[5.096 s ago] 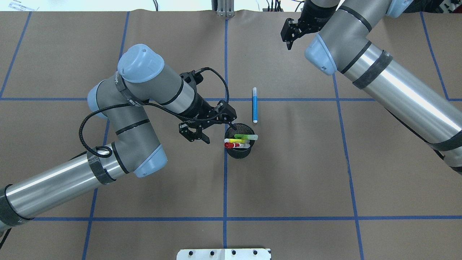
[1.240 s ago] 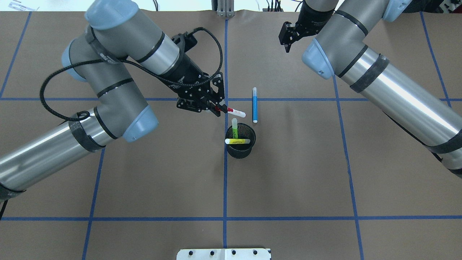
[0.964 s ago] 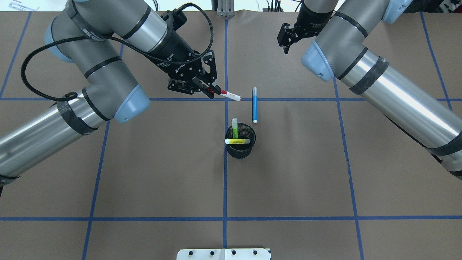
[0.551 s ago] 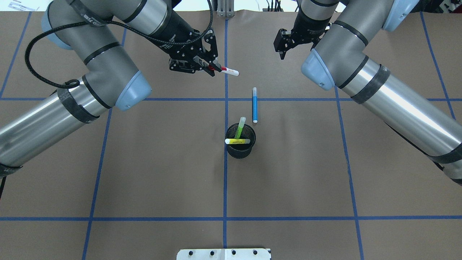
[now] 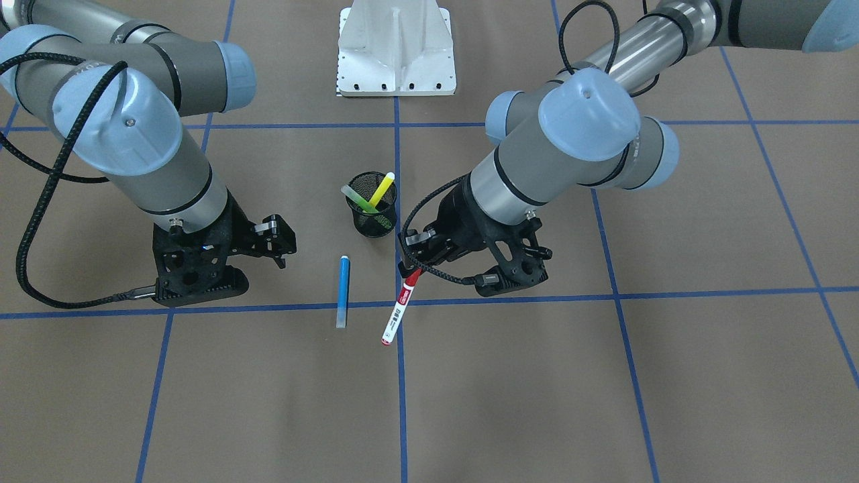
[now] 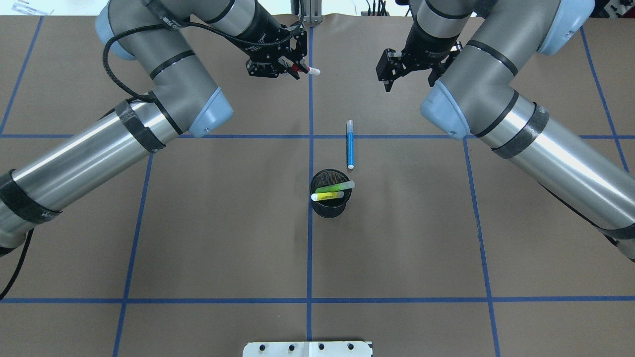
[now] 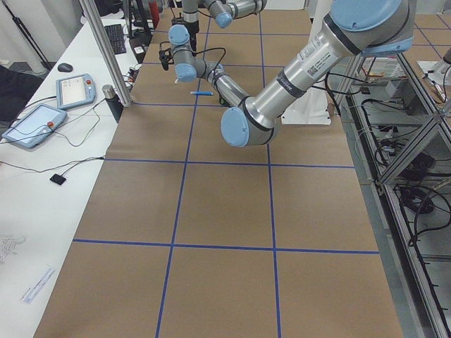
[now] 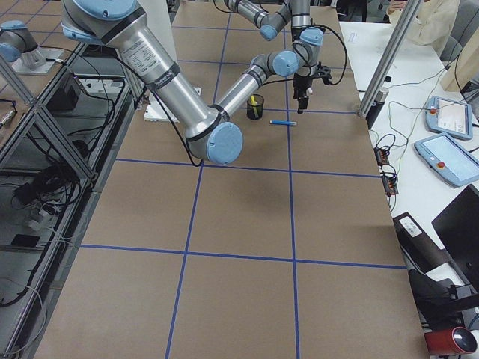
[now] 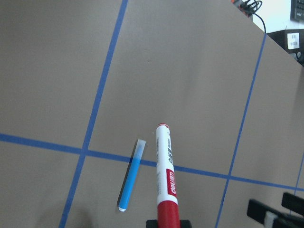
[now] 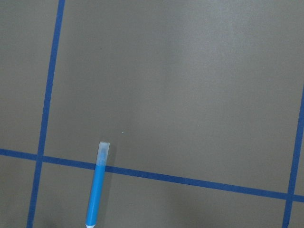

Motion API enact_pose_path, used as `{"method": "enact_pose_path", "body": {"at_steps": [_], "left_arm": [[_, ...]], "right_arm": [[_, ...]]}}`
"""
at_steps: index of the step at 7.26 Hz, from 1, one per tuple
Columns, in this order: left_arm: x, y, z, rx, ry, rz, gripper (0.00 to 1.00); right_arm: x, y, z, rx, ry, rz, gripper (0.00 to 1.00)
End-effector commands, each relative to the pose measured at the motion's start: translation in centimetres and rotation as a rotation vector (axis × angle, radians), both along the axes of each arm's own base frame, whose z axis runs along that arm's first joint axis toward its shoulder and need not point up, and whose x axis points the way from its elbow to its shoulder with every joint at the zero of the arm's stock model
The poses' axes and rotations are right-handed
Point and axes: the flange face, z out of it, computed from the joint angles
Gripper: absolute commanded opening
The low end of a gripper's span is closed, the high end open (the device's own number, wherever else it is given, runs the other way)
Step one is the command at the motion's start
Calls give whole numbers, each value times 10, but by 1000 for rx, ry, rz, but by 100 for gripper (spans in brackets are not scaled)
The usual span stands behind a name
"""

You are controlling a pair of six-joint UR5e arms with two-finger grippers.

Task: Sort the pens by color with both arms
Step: 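Lift the red-capped marker out of the cup with the left gripper, then lower the red-capped marker beside the blue marker with the left gripper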

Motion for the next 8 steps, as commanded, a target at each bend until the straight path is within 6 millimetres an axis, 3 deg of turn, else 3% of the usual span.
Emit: {"method": "enact_pose_path", "body": {"at_steps": [1, 3, 4, 8], "left_arm": [[37, -3, 20, 5, -56, -6, 13], [85, 22, 16, 36, -64, -2, 13], [99, 33, 11, 42, -62, 14, 13], [121, 45, 11, 89, -81, 30, 18]], "right_arm": [[-1, 2, -2, 0, 0, -2, 99], [0, 3, -2, 1, -1, -2, 99], [0, 3, -2, 0, -1, -1, 99], [-2, 2, -3, 2, -2, -4, 99]]}}
